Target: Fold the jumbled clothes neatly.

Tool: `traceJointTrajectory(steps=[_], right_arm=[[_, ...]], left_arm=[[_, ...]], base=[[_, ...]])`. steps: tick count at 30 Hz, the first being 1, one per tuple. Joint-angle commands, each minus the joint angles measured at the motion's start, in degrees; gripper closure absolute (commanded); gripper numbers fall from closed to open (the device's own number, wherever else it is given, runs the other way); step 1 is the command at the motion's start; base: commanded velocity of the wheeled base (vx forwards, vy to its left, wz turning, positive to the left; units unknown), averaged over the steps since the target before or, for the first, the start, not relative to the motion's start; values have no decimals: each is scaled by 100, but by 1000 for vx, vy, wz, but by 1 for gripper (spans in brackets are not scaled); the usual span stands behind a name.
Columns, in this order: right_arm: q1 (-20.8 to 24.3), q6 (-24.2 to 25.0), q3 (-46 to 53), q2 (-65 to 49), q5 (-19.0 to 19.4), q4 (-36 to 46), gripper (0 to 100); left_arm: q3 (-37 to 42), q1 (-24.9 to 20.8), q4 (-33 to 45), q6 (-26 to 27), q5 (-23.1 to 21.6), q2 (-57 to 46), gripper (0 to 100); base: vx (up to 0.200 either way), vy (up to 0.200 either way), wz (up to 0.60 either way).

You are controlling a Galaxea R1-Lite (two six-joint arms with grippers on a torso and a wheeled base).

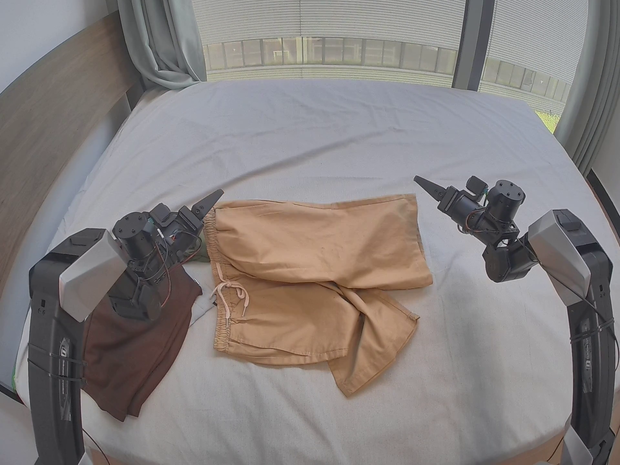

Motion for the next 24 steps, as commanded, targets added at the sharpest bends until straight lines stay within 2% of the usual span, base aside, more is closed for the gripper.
traceJointTrajectory(steps=[1, 7, 12, 14, 18, 24], right_arm=[[15, -14, 374, -223, -8, -51, 0], [59, -32, 1385, -733, 0, -455, 0], [182, -32, 2466, -1181, 0, -1079, 0], [199, -32, 2580, -1234, 0, -1141, 0], [384, -32, 3424, -1700, 0, -1325, 0], [560, -32, 4197, -2280, -8, -1395, 0]], left_arm=[[-58, 5, 172, -2, 111, 99, 0], [153, 40, 287, 24, 181, 46, 0], [1313, 111, 656, 51, 49, -929, 0], [1366, 111, 647, 60, 40, -982, 0], [1779, 199, 647, 438, 32, -1272, 0], [2526, 234, 524, 481, -162, -1712, 0]], base=[[0, 0, 0], [0, 0, 0], [0, 0, 0], [0, 0, 0], [0, 0, 0], [0, 0, 0]])
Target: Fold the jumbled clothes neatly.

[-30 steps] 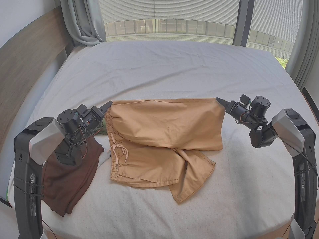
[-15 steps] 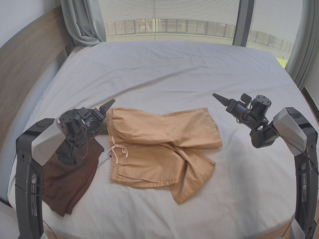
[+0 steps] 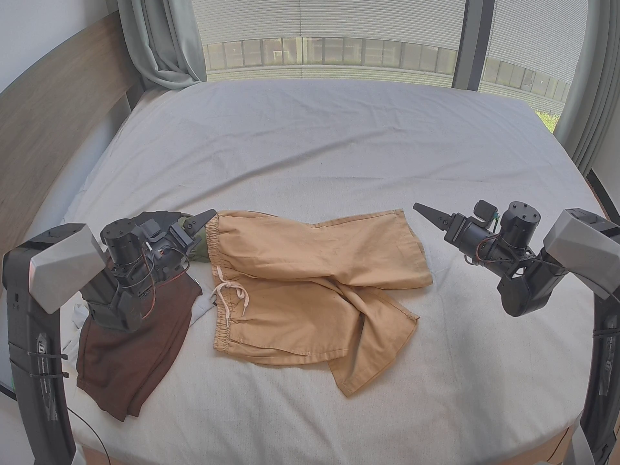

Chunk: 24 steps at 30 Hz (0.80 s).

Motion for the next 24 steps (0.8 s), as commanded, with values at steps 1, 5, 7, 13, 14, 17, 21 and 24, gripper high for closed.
traceJointTrajectory(steps=[1, 5, 7, 13, 14, 17, 21, 24], right_arm=[[245, 1, 789, -849, -1, -102, 0], [368, -52, 1273, -1209, -1, -49, 0], [377, -140, 1493, -1350, -1, -41, 0], [306, -333, 2055, -1402, -168, -542, 0], [298, -342, 2205, -1359, -159, -717, 0], [315, -421, 2292, -1244, -168, -832, 0], [350, -439, 2266, -1244, -159, -770, 0], [350, -439, 2275, -1200, -159, -761, 0]], left_arm=[[763, 70, -133, 84, -156, -744, 0], [1431, 79, -274, 110, -332, -1245, 0], [1792, 88, -362, 128, -490, -1500, 0], [2468, 176, -626, 637, -745, -1816, 0], [2565, 176, -687, 804, -754, -1772, 0], [2697, 167, -722, 1209, -780, -1754, 0], [2802, 123, -722, 1323, -789, -1693, 0], [2829, 123, -722, 1323, -789, -1684, 0]], base=[[0, 0, 0], [0, 0, 0], [0, 0, 0], [0, 0, 0], [0, 0, 0], [0, 0, 0], [0, 0, 0], [0, 0, 0]])
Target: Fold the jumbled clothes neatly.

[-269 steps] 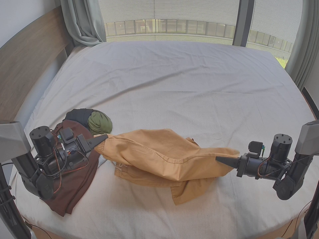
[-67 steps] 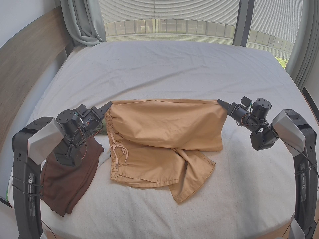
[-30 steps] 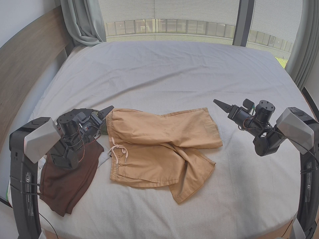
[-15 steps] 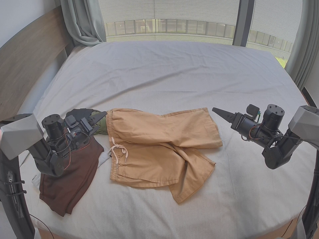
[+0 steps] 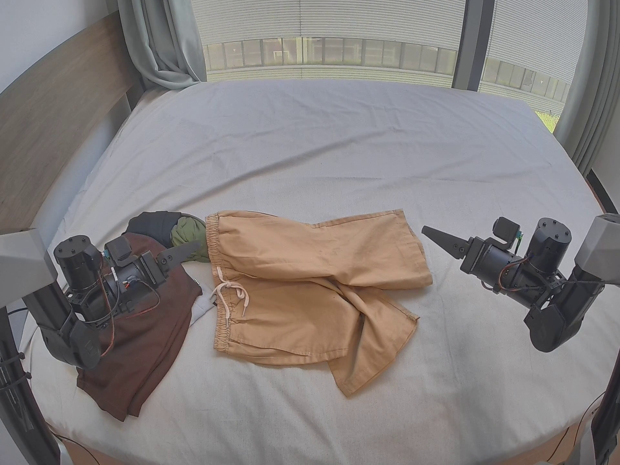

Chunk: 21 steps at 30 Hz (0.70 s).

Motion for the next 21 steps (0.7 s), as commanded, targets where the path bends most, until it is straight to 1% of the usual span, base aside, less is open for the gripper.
traceJointTrajectory(steps=[1, 7, 10, 18, 21], right_arm=[[1, -3, 48, 57, 3, 6, 0], [-25, 14, 83, 21, 12, 58, 0], [-16, 14, 127, -67, 12, 234, 0], [10, 23, 329, -146, 12, 717, 0], [28, 32, 391, -128, 12, 937, 0]], left_arm=[[95, -6, -3, 10, 2, -14, 0], [315, -15, -3, 274, 2, -14, 0], [420, -15, -3, 397, 2, -14, 0], [675, -15, -12, 432, 11, 91, 0], [710, -33, -3, 617, 2, 206, 0]], base=[[0, 0, 0], [0, 0, 0], [0, 0, 0], [0, 0, 0], [0, 0, 0]])
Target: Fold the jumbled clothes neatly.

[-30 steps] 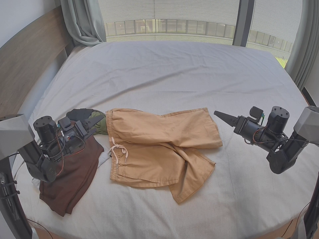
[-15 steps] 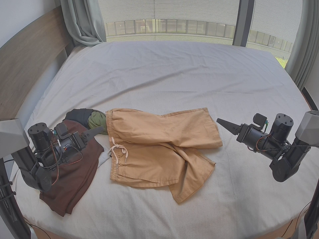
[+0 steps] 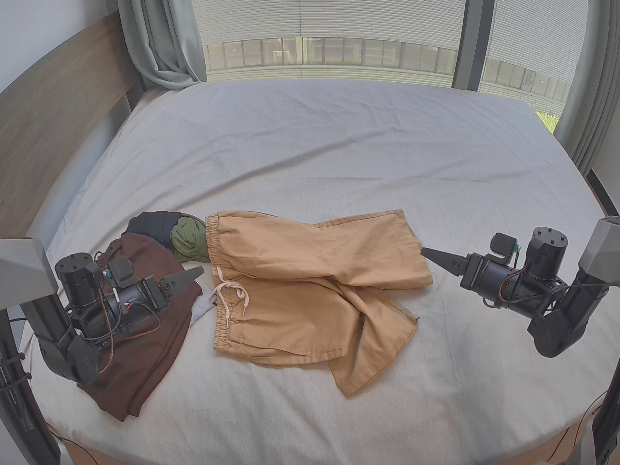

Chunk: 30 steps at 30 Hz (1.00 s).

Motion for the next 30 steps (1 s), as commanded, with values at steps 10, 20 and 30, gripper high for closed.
traceJointTrajectory(steps=[10, 20, 30], right_arm=[[-16, 555, -3, 339, 3, 530, 0], [-130, 836, -240, 1253, -6, 591, 0], [-166, 836, -381, 1736, -15, 600, 0]], left_arm=[[170, -44, -17, 547, -3, 422, 0], [188, -53, -17, 547, -3, 439, 0], [162, -62, -17, 538, -3, 501, 0]], base=[[0, 0, 0], [0, 0, 0], [0, 0, 0]])
